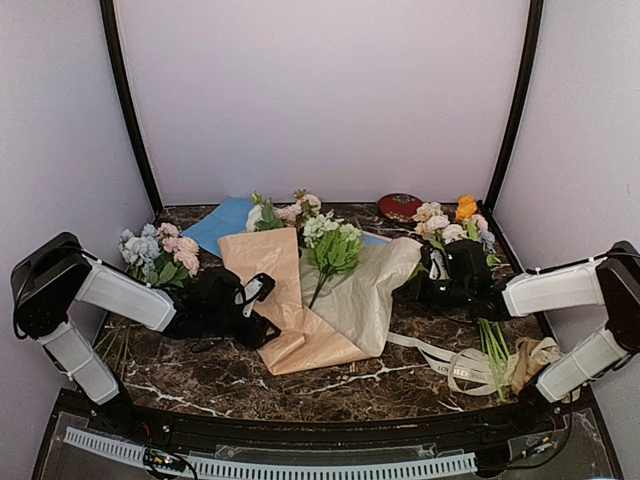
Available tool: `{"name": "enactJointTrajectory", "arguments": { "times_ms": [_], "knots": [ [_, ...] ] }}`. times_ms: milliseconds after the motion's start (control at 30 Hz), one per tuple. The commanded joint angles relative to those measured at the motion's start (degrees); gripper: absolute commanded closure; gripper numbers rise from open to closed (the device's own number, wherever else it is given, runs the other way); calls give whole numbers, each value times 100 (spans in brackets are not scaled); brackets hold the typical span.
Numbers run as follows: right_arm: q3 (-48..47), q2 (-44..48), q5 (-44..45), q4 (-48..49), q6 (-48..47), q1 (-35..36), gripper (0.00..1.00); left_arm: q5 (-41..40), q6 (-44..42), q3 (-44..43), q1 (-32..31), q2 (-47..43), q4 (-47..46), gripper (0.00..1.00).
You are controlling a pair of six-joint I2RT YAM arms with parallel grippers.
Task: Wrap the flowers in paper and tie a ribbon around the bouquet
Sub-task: Adjust the two-thirds folded wrapping paper at the center of the board.
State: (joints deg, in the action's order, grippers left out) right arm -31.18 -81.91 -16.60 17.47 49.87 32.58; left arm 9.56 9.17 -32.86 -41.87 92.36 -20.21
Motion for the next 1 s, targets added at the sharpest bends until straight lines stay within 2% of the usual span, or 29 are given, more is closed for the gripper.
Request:
{"name": "enactJointTrajectory", "arguments": {
  "times_ms": [0, 167, 267, 500, 633, 800, 867, 967],
  "knots": [
    [-716, 226, 196, -477, -568, 413, 100, -212, -161, -132, -157, 138, 551, 44],
    [-1772, 43, 425, -1302, -1164, 1157, 100, -288, -183, -290, -206, 374, 750, 44],
    [-2232, -136, 282, -1312, -1230, 1480, 100, -288, -190, -395, -221, 520, 851, 44],
    [-3220, -1222, -472, -1014, -1267, 1787, 100, -234, -189, -484, -225, 702, 913, 45],
    [-3584, -1304, -92, -1717, -1405, 1778, 99, -227, -106, -418, -225, 697, 862, 45],
    [-3149, -649, 1065, -2904, -1496, 1686, 75, -156, -62, -356, -225, 730, 754, 45],
    [-2877, -450, 1253, -3291, -1540, 1688, 73, -129, -71, -382, -225, 776, 762, 45],
    [-2546, -312, 1020, -3519, -1654, 1828, 74, -65, -74, -414, -226, 810, 778, 45]
  ]
}}
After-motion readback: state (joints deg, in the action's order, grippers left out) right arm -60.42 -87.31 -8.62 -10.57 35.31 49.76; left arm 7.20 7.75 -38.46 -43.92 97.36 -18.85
